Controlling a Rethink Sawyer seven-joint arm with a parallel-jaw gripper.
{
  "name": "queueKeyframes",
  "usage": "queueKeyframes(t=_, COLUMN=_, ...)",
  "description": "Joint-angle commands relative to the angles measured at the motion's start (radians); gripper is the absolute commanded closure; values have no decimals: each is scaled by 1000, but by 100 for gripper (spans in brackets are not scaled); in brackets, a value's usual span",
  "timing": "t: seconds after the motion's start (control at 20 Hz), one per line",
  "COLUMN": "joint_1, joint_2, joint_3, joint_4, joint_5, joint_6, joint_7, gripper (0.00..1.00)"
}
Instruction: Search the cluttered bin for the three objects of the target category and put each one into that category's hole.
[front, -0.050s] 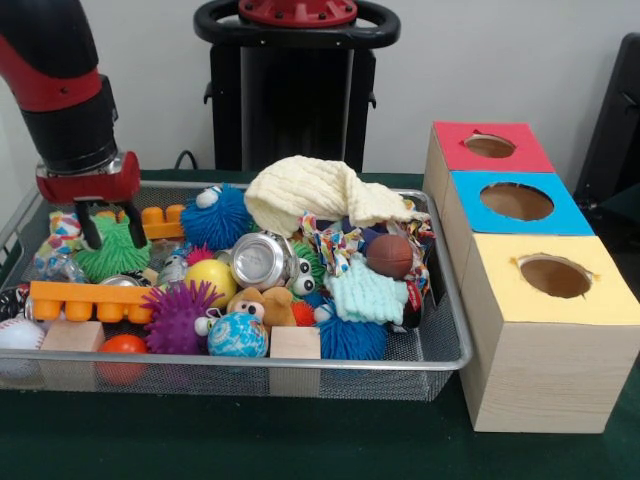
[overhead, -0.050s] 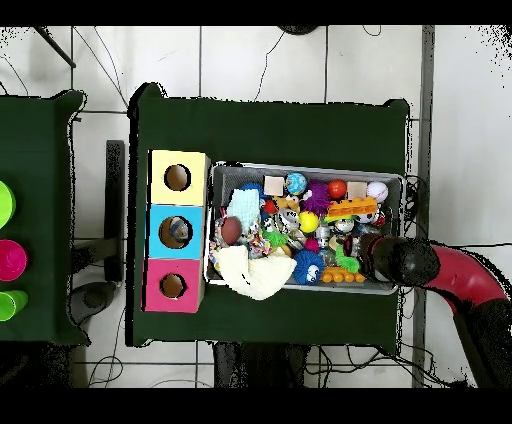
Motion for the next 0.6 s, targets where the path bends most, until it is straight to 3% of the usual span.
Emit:
queueKeyframes(t=0.05, joint_1=0, joint_2=39, joint_3=23, joint_4=-64, joint_5=-80, joint_6=-60, joint_7=-135, gripper=0)
queueKeyframes(t=0.6, joint_1=16, joint_2=-58, joint_3=42, joint_4=-48, joint_5=-44, joint_6=23, joint_7=-159, gripper=0)
